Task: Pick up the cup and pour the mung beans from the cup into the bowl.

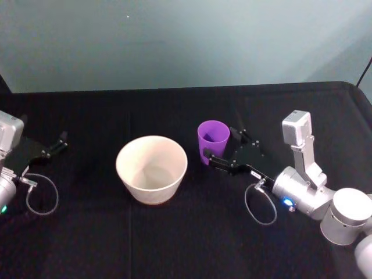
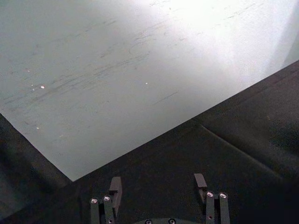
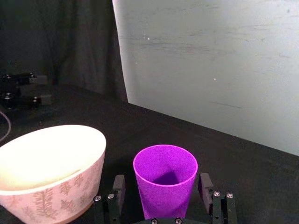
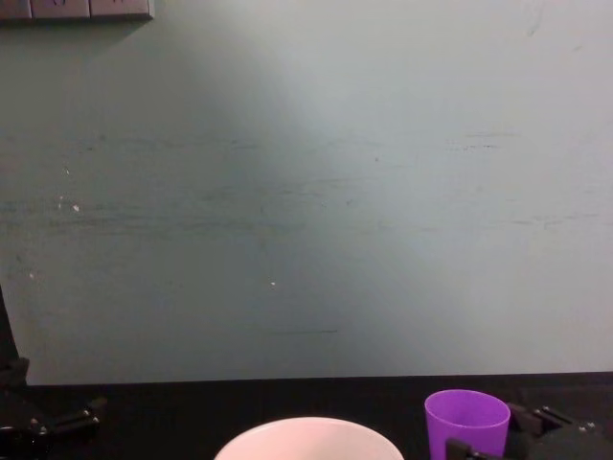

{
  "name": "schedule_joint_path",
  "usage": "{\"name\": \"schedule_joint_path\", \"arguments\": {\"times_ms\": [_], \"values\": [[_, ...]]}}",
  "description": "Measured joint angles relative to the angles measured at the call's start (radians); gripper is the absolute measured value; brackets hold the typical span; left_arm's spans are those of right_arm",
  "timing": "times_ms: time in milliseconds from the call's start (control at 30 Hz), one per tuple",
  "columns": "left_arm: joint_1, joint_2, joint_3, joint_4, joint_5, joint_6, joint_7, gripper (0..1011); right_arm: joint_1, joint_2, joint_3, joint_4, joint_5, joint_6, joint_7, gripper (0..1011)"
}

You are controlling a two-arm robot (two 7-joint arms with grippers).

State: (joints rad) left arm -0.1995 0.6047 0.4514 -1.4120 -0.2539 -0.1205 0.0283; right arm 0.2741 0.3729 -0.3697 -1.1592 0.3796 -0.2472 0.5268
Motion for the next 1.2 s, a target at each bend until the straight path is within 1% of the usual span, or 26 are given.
{"name": "schedule_joint_path", "arguments": {"times_ms": [167,300,533,700,833,1033,1200], "values": [[0.000,0.000,0.000,0.000,0.000,0.000,0.000,1000,0.014,-0.023,0.006,0.017,-0.012,0.002,0.000,1003],[0.000,0.000,0.000,0.000,0.000,0.000,0.000,1000,0.019,-0.031,0.008,0.019,-0.023,0.006,0.000,1003],[0.000,0.000,0.000,0.000,0.000,0.000,0.000,1000,0.022,-0.038,0.010,0.016,-0.039,0.013,-0.004,1003],[0.000,0.000,0.000,0.000,0.000,0.000,0.000,1000,0.020,-0.039,0.012,0.002,-0.071,0.014,-0.030,1003],[0.000,0.000,0.000,0.000,0.000,0.000,0.000,1000,0.017,-0.042,0.015,-0.002,-0.085,0.016,-0.040,1003],[0.000,0.000,0.000,0.000,0.000,0.000,0.000,1000,0.016,-0.048,0.020,-0.001,-0.095,0.018,-0.045,1003],[0.000,0.000,0.000,0.000,0.000,0.000,0.000,1000,0.020,-0.055,0.025,0.016,-0.096,0.017,-0.043,1003]]}}
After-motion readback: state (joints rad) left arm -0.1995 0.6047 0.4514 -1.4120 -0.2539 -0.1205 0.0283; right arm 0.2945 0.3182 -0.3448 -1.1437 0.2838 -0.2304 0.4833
